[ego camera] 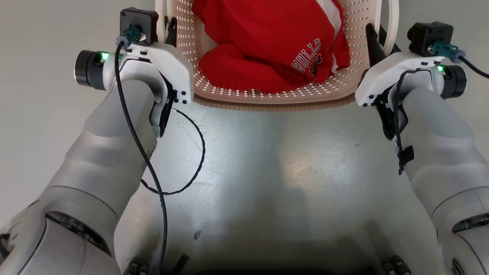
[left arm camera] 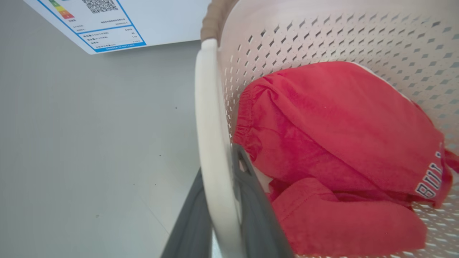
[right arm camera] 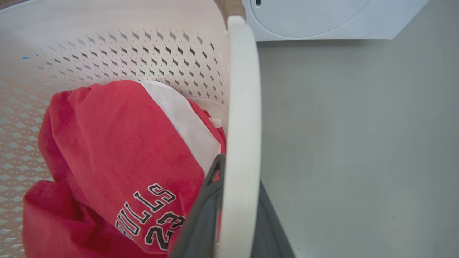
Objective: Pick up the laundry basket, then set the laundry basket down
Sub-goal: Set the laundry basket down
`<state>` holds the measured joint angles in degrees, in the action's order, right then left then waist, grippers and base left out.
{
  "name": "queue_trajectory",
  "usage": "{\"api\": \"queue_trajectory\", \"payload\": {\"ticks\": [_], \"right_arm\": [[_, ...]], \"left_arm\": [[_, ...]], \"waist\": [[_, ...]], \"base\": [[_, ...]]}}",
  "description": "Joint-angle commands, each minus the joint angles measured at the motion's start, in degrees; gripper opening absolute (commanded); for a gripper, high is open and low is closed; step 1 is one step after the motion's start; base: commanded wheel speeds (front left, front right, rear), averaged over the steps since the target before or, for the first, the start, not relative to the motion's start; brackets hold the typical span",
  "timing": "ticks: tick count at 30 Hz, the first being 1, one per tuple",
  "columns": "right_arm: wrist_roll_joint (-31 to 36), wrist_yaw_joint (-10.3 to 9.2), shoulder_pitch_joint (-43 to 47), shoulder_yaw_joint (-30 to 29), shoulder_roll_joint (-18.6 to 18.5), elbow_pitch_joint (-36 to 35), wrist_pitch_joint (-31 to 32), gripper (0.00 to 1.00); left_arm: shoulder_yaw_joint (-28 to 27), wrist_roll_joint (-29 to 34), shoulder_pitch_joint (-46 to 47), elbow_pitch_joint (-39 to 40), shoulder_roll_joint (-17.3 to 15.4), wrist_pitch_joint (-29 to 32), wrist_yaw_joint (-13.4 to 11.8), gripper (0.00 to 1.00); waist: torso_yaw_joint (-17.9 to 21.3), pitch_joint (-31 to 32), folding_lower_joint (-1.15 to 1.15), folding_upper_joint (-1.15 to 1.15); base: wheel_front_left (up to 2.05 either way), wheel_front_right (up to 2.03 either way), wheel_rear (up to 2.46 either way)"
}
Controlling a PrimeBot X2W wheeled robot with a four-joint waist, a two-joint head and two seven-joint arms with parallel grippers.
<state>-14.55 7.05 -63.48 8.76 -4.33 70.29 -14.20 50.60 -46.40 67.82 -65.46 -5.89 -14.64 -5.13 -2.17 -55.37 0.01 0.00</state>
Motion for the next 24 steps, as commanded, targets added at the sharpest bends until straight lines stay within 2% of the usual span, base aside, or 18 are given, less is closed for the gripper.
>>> {"api": "queue_trajectory", "payload": {"ticks": [1, 15, 16, 17, 19, 20, 21, 24], "right_arm": [[1.49, 0.44, 2.03, 0.21, 1.46, -1.36, -0.79, 0.00], [5.89, 0.44, 2.66, -4.09, 1.46, -1.91, -0.79, 0.00], [5.86, 0.44, 2.67, -4.19, 1.46, -1.67, -0.80, 0.13], [5.83, 0.44, 2.67, -4.23, 1.46, -1.43, -0.80, 0.30], [5.73, 0.44, 2.64, -4.19, 1.46, -0.70, -0.80, 0.49], [5.72, 0.44, 2.58, -4.07, 1.46, -0.42, -0.80, 0.86], [5.70, 0.44, 2.53, -3.92, 1.46, -0.22, -0.80, 1.00], [5.45, 0.44, 2.33, -3.64, 1.46, 0.14, -0.80, 1.00]], "left_arm": [[-1.08, 1.19, 0.42, 1.18, -1.63, -0.35, -0.08, 0.00], [-6.97, 5.77, -1.09, 0.86, -0.38, -0.36, 0.61, 0.00], [-7.34, 5.72, -1.14, 0.41, -0.18, -0.36, 0.82, 0.05], [-7.61, 5.81, -1.10, 0.07, -0.03, -0.36, 0.98, 0.27], [-8.06, 6.10, -1.05, -0.46, 0.23, -0.36, 1.24, 0.62], [-8.35, 6.07, -1.11, -0.84, 0.39, -0.36, 1.44, 0.94], [-8.55, 6.18, -1.09, -1.13, 0.50, -0.36, 1.57, 1.00], [-9.22, 6.62, -0.98, -1.68, 0.67, -0.36, 1.59, 1.00]], "waist": [[-0.12, -0.30, -0.01, 0.00], [-0.44, -0.96, -0.01, 0.00], [-0.42, -0.93, -0.01, 0.00], [-0.40, -0.89, -0.01, 0.00], [-0.36, -0.85, -0.01, 0.00], [-0.31, -0.83, -0.01, 0.00], [-0.26, -0.83, -0.01, 0.00], [-0.07, -0.85, -0.01, 0.00]], "base": [[0.00, 0.00, 0.00], [0.00, 0.00, 0.00], [0.00, 0.00, 0.00], [0.00, 0.00, 0.00], [0.00, 0.00, 0.00], [0.00, 0.00, 0.00], [0.00, 0.00, 0.00], [0.00, 0.00, 0.00]]}}
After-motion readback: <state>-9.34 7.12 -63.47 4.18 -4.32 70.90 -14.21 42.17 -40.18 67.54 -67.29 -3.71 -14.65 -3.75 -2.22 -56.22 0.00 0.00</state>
